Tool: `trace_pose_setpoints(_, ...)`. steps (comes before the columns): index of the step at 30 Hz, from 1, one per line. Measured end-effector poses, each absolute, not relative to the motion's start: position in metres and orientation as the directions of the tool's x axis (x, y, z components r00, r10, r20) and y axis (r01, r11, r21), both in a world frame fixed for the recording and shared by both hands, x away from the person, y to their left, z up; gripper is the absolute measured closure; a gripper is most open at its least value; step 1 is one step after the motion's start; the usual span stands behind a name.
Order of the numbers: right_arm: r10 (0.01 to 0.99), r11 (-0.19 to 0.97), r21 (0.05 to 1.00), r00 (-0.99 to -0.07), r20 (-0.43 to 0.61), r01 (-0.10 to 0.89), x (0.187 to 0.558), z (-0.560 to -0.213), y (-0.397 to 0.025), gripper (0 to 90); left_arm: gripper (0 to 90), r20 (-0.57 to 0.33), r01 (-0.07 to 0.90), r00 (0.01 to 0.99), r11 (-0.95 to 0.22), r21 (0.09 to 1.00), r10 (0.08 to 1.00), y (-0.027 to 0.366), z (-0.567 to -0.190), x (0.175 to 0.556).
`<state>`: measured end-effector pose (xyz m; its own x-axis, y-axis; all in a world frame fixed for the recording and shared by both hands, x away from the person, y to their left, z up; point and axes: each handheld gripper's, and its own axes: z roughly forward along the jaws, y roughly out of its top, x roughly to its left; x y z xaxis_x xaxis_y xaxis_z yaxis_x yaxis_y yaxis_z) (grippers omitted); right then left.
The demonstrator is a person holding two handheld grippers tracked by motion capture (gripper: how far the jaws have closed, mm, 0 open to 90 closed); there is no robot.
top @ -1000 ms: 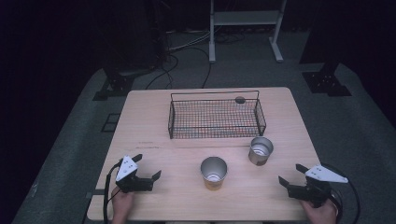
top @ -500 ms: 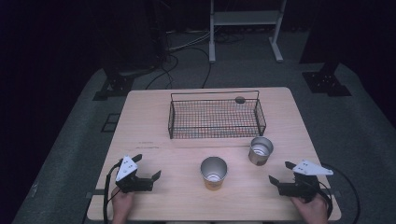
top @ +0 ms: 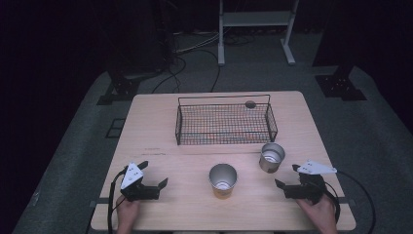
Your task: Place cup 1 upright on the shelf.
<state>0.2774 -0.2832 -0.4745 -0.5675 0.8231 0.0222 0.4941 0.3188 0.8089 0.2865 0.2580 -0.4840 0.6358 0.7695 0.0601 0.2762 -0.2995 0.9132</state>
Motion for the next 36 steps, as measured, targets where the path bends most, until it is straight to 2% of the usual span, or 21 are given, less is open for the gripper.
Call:
trace_pose_setpoints(20, 0.829, 0.344, 0.785, -0.559, 0.003, 0.515, 0.304, -0.46, -0.264, 0.8, 0.0, 0.062, 0.271, 0.638, -0.299, 0.915, 0.768, 0.258, -0.484, 0.286)
trace_pose_setpoints(36, 0.848, 0.353, 0.755, -0.529, -0.008, 0.553, 0.325, -0.454, -0.253, 0.8, 0.0, 0.063, 0.268, 0.639, -0.299, 0.916, 0.767, 0.258, -0.484, 0.286)
